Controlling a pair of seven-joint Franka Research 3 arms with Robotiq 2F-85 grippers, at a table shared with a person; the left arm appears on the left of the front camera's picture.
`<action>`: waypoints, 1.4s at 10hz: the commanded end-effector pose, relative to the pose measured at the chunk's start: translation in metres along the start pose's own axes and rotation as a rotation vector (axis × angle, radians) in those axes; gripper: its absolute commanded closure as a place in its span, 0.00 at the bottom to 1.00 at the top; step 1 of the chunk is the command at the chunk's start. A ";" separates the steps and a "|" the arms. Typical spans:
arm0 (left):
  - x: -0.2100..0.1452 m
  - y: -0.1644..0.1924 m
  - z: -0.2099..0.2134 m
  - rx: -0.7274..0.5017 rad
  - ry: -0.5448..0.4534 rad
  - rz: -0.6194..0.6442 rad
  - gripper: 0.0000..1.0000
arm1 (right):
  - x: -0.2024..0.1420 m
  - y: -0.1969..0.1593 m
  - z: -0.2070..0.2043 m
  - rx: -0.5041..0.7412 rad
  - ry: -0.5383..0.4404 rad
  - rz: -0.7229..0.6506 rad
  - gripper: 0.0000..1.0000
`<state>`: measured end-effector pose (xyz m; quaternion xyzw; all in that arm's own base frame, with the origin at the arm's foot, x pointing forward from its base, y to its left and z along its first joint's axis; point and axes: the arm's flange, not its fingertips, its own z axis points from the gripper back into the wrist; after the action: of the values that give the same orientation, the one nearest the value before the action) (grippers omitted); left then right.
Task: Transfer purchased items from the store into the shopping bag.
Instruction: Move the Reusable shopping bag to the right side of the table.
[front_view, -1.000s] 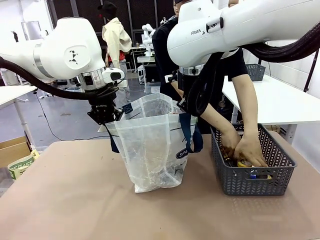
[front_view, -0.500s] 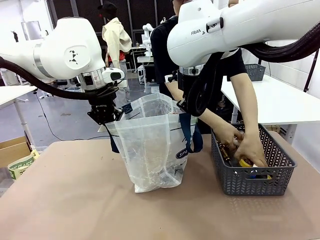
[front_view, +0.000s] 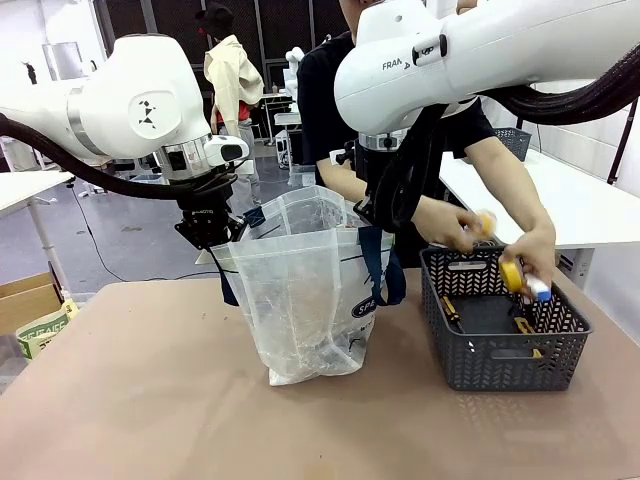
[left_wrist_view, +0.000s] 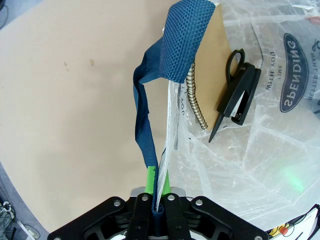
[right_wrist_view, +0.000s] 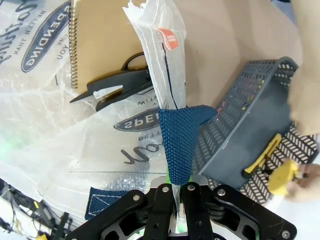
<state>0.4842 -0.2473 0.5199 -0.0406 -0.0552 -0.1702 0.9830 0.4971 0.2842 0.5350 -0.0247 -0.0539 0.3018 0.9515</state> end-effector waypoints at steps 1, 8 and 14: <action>0.000 0.000 0.000 0.000 0.000 0.001 1.00 | 0.000 -0.001 -0.001 -0.001 0.001 -0.001 1.00; 0.000 0.000 0.000 0.000 0.000 0.001 1.00 | 0.000 -0.001 -0.001 -0.001 0.001 -0.001 1.00; 0.000 0.000 0.000 0.000 0.000 0.001 1.00 | 0.000 -0.001 -0.001 -0.001 0.001 -0.001 1.00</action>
<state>0.4842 -0.2473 0.5199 -0.0406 -0.0552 -0.1702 0.9830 0.4971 0.2842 0.5350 -0.0247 -0.0539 0.3018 0.9515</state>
